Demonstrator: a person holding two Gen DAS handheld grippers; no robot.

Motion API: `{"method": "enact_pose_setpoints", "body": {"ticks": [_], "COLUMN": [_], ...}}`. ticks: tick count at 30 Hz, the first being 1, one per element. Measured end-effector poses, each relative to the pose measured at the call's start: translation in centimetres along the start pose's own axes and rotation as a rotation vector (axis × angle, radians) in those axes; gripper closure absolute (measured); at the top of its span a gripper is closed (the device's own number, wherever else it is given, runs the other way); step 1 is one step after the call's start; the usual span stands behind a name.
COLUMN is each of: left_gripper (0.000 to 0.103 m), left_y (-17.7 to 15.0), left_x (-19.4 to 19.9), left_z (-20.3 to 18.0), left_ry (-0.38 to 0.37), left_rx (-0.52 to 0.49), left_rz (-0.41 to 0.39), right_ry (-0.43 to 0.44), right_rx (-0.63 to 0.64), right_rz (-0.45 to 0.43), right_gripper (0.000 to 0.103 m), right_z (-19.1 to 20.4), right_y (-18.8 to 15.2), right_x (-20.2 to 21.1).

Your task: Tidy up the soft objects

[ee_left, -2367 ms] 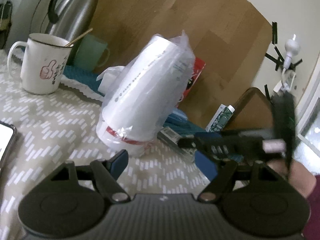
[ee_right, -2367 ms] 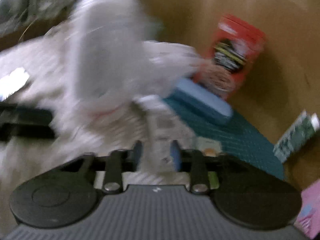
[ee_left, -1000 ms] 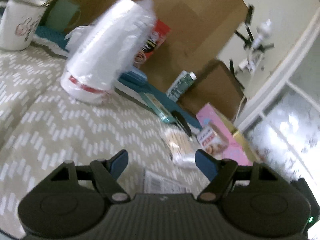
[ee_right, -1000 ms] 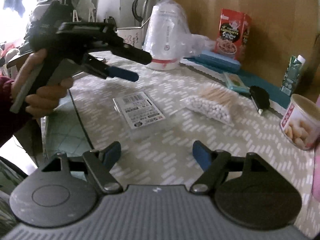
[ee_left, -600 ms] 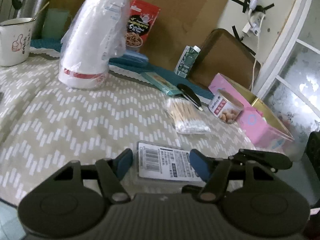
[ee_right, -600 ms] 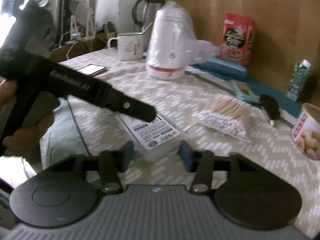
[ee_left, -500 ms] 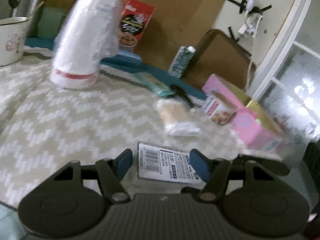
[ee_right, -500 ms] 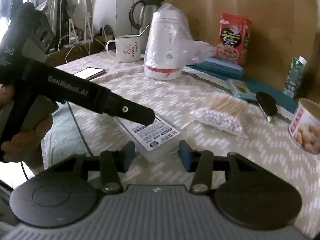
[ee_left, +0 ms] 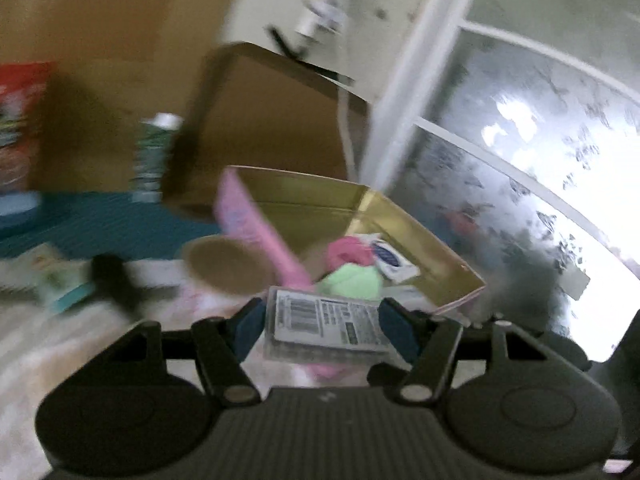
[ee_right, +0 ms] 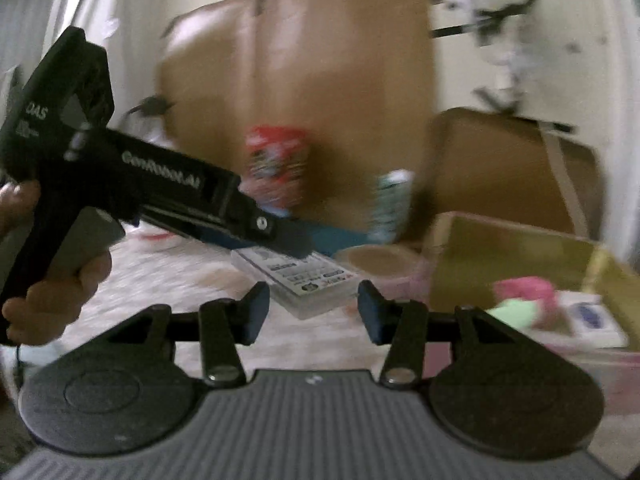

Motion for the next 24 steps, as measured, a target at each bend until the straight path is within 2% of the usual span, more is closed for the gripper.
{"method": "enact_pose_setpoints", "body": {"ticks": [5, 8, 11, 13, 17, 24], "left_gripper": [0.04, 0.031, 0.031, 0.031, 0.031, 0.03], "left_y": [1.3, 2.0, 2.4, 2.0, 0.8, -1.9], "left_x": [-5.2, -8.0, -9.6, -9.1, -7.3, -3.0], "left_z": [-3.8, -5.4, -5.9, -5.8, -5.6, -4.2], "left_ry": [-0.035, -0.007, 0.029, 0.014, 0.027, -0.044], "left_rx": [-0.042, -0.065, -0.049, -0.042, -0.1, -0.11], "left_rz": [0.043, 0.036, 0.055, 0.055, 0.031, 0.002], "right_ry": [-0.127, -0.187, -0.364, -0.46, -0.433, -0.438], "right_rx": [-0.035, -0.076, -0.026, -0.035, -0.13, -0.191], "right_rz": [-0.012, -0.009, 0.038, 0.099, 0.038, -0.013], "right_gripper": [0.051, 0.051, 0.051, 0.051, 0.051, 0.051], "right_z": [-4.6, -7.3, -9.5, -11.4, -12.5, -10.7], "right_y": [-0.3, -0.7, -1.2, -1.8, -2.2, -2.8], "right_x": [1.7, 1.2, -1.4, -3.0, -1.8, -0.9]}}
Point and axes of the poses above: each gripper's, at about its wrist camera, not at the fingertips, and x roughly against the way its jaws point, z to its left, y to its top, the point moved 1 cm from there along -x, roughly the way its jaws point, and after that the axes turned 9 degrees about y, right-handed, at the moved point
